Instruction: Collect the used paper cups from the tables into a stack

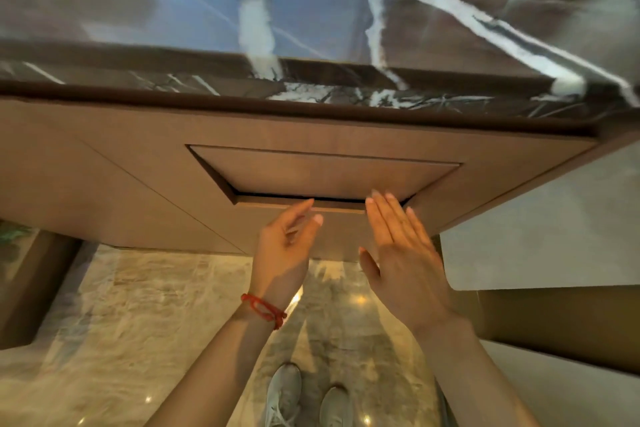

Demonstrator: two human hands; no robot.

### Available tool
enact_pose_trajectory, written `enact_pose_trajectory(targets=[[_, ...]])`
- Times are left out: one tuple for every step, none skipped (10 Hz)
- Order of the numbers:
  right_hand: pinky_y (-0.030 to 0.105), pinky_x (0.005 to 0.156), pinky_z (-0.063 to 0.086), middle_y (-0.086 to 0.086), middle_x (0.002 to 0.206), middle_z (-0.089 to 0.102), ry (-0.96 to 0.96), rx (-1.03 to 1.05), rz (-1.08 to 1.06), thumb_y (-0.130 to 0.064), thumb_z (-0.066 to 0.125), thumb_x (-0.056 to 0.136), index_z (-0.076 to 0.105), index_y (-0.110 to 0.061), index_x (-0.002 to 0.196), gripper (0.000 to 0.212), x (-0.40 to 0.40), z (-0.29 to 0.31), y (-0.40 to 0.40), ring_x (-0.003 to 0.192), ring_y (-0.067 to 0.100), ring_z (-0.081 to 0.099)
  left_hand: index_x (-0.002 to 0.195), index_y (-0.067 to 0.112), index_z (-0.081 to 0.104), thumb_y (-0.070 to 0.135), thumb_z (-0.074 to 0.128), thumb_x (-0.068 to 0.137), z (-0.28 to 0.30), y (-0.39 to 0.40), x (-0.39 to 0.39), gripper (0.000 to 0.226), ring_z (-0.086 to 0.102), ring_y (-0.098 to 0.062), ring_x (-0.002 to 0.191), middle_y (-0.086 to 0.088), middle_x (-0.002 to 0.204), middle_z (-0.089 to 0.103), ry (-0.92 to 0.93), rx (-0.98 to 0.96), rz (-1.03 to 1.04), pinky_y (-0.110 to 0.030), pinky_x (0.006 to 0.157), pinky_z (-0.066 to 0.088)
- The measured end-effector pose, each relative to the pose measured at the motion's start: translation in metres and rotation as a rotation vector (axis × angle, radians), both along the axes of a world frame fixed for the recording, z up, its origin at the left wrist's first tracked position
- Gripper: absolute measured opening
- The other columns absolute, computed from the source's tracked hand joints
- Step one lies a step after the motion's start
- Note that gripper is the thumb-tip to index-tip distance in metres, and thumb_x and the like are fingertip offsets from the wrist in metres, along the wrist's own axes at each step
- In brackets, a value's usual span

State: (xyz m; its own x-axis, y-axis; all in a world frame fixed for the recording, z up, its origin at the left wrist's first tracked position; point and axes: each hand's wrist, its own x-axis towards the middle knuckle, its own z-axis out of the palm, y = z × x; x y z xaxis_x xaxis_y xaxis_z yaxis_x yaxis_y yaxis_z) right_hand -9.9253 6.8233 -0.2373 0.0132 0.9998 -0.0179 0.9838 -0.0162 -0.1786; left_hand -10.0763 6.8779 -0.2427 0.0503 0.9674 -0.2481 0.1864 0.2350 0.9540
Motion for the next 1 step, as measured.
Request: enact_pose_trajectory(targets=[[0.035,0.115,0.005,0.006,0.155,0.023,0.112,-0.023,-0.089,-0.025,0.056,0.092,0.021,-0.010,0.147,0.067,-0.0056,0.0157,-0.0167,0.142,0.017,0.009,0.122,0.023,0.059,0.025,0.060,0.088,0.0108,-0.0174,-0.0103,0.034,0.050,0.001,0.105,0.017,0.114,0.054,0.254,0.096,-0.117,-0.006,0.084,0.036]])
